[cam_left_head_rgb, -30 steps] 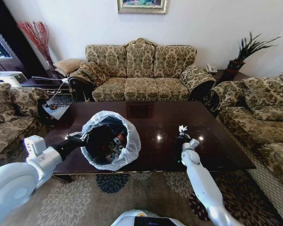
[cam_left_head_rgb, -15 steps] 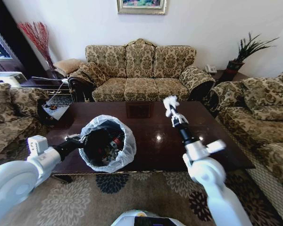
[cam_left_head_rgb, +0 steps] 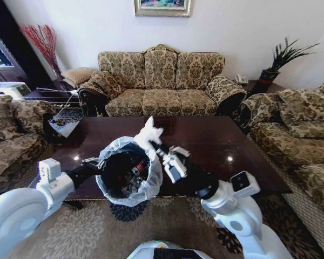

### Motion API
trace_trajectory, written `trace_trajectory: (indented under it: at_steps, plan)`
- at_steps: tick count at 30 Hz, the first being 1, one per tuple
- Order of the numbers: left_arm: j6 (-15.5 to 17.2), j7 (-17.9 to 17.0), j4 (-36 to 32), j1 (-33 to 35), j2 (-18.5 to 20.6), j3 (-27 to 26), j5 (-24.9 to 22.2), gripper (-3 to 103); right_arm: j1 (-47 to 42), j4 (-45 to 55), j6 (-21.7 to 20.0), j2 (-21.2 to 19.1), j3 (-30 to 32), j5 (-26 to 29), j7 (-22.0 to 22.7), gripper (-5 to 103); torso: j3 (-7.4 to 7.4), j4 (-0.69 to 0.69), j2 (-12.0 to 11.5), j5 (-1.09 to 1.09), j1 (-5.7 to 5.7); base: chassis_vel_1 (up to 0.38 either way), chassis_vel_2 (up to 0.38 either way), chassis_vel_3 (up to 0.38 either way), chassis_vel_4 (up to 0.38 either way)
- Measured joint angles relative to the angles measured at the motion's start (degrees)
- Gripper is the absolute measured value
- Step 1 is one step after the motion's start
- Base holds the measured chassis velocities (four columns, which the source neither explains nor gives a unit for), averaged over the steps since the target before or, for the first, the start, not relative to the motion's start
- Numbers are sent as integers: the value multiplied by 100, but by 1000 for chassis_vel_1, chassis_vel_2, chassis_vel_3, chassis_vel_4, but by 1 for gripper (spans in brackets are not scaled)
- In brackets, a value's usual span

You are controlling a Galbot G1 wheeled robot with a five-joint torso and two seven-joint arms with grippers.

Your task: Move to the front of the table and place the trash on the table into the trash bin.

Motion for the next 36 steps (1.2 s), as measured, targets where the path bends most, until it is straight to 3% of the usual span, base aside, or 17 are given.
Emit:
trace_trajectory:
  at_steps: [2, 3, 5, 11, 13, 17, 19, 21, 23, 25, 29, 30, 31, 36]
  plan:
    - [11, 43, 0, 174, -137, -25, 63, 2, -3, -134, 7, 45, -133, -353, 1, -3, 0, 1, 0, -1, 0, 0, 0, 0, 0]
    - [13, 64, 0, 265, -199, -29, 118, 2, -10, -188, 17, 62, -188, -503, -3, 2, 0, 1, 0, -1, 0, 0, 0, 0, 0]
    - [13, 71, 0, 293, -221, -29, 136, 2, -15, -202, 21, 67, -206, -545, -6, 2, 0, 1, 0, -1, 0, 0, 0, 0, 0]
    - [15, 110, 0, 590, -515, -95, 288, 2, -20, -242, 38, 68, -462, -720, -6, 28, 0, 0, 0, -1, 0, 0, 0, 0, 0]
    - [15, 115, 0, 637, -569, -98, 305, 2, -17, -253, 38, 60, -500, -733, -3, 28, 0, 0, 0, -1, 0, 0, 0, 0, 0]
    - [6, 257, 0, 762, -738, -73, 539, 2, -69, -283, 49, 27, -608, -801, -22, 50, 0, 0, 0, -1, 0, 0, 0, 0, 0]
    - [3, 267, -1, 785, -745, -73, 562, 2, -77, -284, 50, 25, -621, -811, -29, 50, 0, 0, 0, 0, 0, 0, 0, 0, 0]
    - [-39, 285, 0, 812, -740, -77, 582, 2, -64, -306, 52, 29, -673, -818, -37, 66, 0, 0, 0, -1, 0, 0, 0, 0, 0]
    - [-70, 296, 0, 811, -739, -77, 582, 2, -36, -330, 52, 34, -706, -817, -38, 66, 0, -1, 0, 0, 0, 0, 0, 0, 0]
    - [-223, 383, 0, 789, -770, -77, 540, 2, 161, -516, 56, 49, -929, -797, -39, 78, 0, -1, 0, 0, 0, 0, 0, 0, 0]
    - [-326, 466, 0, 597, -735, -19, 333, 2, 401, -881, 101, 101, -1172, -738, -44, 88, 0, 6, 0, 0, 0, 0, 0, 0, 0]
    - [-353, 494, 0, 520, -681, 12, 238, 2, 435, -995, 117, 122, -1205, -737, -46, 93, 0, 4, 0, 0, 0, 0, 0, 0, 0]
    - [-418, 527, 5, 396, -552, 72, 87, 2, 497, -1152, 179, 165, -1215, -742, -57, 97, 0, -6, 0, -2, 1, 0, 0, 0, 0]
    - [-558, 670, 18, 243, -329, 142, 39, 2, 644, -1560, 388, 279, -1200, -809, -52, 100, 2, 0, 0, 2, 1, 0, 0, 0, 0]
